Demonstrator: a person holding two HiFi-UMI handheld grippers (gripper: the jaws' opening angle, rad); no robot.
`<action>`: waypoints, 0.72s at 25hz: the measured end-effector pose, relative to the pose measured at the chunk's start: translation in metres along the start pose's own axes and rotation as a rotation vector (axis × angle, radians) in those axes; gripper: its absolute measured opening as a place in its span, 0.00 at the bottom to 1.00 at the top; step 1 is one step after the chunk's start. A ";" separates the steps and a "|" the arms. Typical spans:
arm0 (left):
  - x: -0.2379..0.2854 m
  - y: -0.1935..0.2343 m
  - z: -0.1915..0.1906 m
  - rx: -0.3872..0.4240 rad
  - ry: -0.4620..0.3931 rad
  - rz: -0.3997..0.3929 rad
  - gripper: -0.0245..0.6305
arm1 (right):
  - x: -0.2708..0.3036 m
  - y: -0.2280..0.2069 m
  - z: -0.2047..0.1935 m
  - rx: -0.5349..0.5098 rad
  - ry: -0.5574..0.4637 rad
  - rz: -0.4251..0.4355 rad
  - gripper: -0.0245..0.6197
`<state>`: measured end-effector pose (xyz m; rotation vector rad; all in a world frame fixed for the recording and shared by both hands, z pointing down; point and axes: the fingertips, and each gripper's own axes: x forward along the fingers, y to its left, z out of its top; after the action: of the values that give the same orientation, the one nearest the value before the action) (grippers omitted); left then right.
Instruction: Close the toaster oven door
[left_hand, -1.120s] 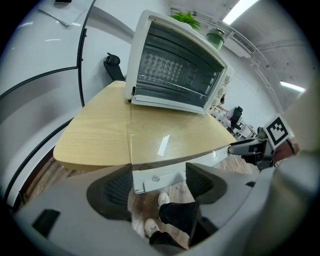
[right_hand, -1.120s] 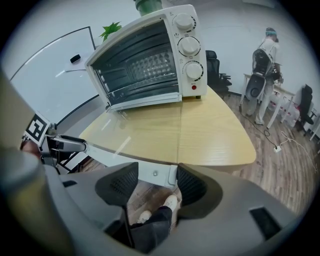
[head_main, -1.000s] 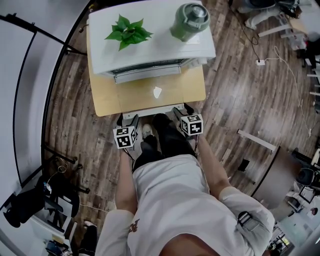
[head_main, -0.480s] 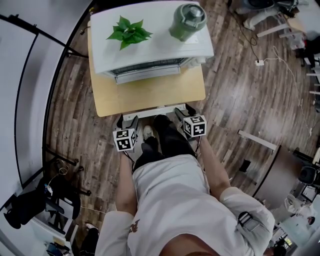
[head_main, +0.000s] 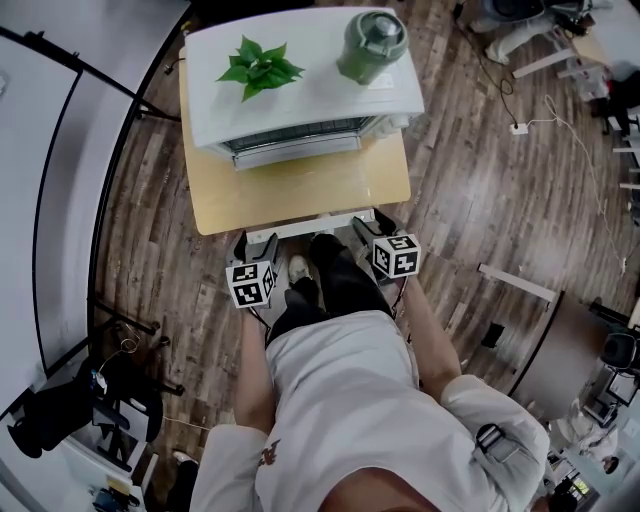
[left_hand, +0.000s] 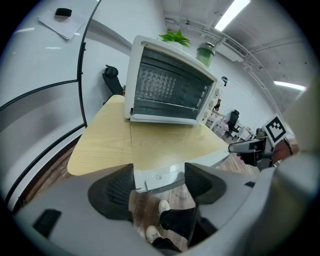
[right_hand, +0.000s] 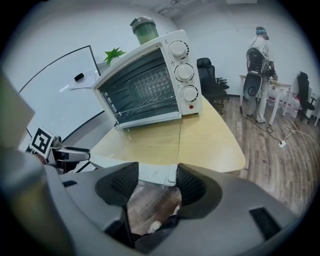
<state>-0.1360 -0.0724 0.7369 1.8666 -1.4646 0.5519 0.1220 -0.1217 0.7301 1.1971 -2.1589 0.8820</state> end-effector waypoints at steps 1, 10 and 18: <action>-0.002 0.000 0.001 -0.001 -0.004 0.001 0.52 | -0.001 0.001 0.001 0.002 -0.004 0.002 0.42; -0.013 -0.003 0.015 -0.011 -0.041 -0.004 0.53 | -0.012 0.005 0.014 0.028 -0.047 0.015 0.42; -0.023 -0.006 0.027 -0.016 -0.080 0.001 0.53 | -0.021 0.008 0.026 0.052 -0.086 0.031 0.42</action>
<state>-0.1385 -0.0764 0.7009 1.8948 -1.5174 0.4687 0.1222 -0.1262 0.6960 1.2505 -2.2409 0.9206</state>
